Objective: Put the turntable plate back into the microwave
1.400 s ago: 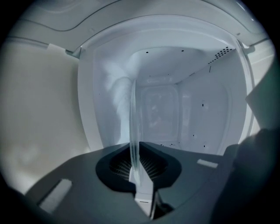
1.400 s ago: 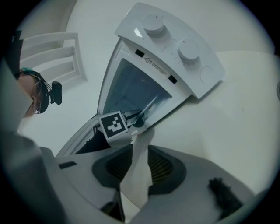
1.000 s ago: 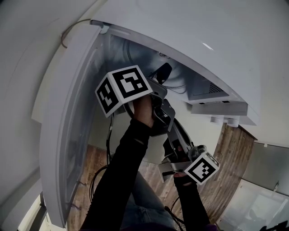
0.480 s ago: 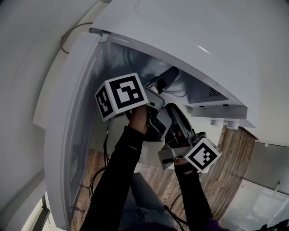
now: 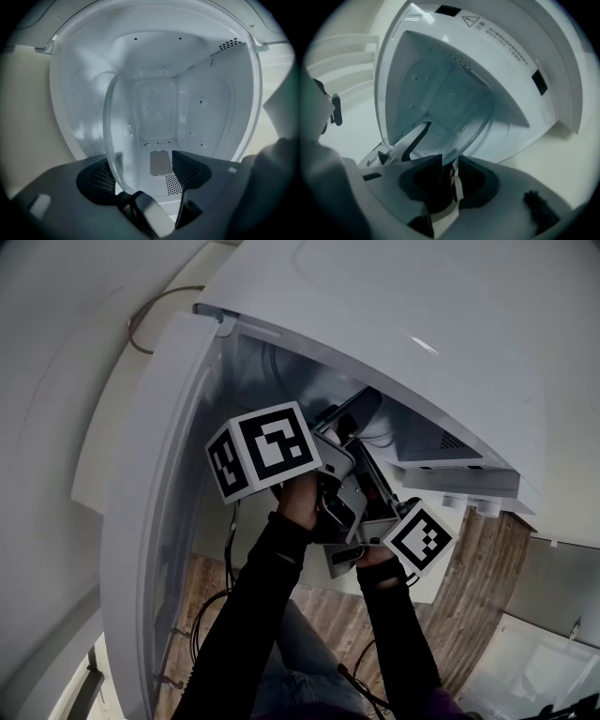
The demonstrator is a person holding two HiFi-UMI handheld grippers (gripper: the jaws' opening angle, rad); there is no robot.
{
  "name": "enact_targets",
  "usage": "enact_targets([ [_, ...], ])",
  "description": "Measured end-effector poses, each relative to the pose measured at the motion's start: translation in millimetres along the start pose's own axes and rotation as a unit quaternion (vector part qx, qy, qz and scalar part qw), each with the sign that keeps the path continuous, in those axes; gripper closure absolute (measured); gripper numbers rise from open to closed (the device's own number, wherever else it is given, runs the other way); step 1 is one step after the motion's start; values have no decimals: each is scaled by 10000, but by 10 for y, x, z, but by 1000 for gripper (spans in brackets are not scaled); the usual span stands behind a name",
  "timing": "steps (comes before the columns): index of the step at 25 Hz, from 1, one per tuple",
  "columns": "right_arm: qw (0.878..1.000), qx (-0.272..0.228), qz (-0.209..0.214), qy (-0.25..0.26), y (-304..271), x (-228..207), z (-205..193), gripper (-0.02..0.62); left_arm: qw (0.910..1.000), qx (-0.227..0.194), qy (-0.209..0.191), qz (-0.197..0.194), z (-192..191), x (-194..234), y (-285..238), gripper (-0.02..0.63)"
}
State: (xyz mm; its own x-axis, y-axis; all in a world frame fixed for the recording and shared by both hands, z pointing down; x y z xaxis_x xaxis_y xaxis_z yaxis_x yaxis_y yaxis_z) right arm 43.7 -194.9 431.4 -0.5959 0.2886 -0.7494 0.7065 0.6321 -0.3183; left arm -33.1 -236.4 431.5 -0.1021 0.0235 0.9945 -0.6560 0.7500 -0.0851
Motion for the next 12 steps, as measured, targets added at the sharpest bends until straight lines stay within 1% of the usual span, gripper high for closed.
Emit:
enact_targets([
  [4, 9998, -19, -59, -199, -16, -53, 2, 497, 10000, -4, 12, -1, -9, 0, 4, 267],
  [7, 9990, -114, -116, -413, 8, -74, -7, 514, 9999, 69, -95, 53, -23, 0, 3, 268],
  [12, 9964, -332, -224, -747, 59, -125, 6, 538, 9984, 529, -174, 90, -93, 7, -15, 275],
])
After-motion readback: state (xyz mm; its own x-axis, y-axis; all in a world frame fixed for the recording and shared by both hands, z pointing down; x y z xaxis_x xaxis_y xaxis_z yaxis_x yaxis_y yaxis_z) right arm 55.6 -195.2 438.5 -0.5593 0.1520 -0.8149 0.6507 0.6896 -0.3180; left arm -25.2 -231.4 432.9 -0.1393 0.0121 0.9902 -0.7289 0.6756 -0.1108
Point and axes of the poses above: the fingertips, and each gripper's own axes: y backward along the fingers, x to its left, z out of its top, the point moved 4 cm from there along y, backward along the fingers, and after that the axes turned 6 degrees about x, right-handed, at the moved point
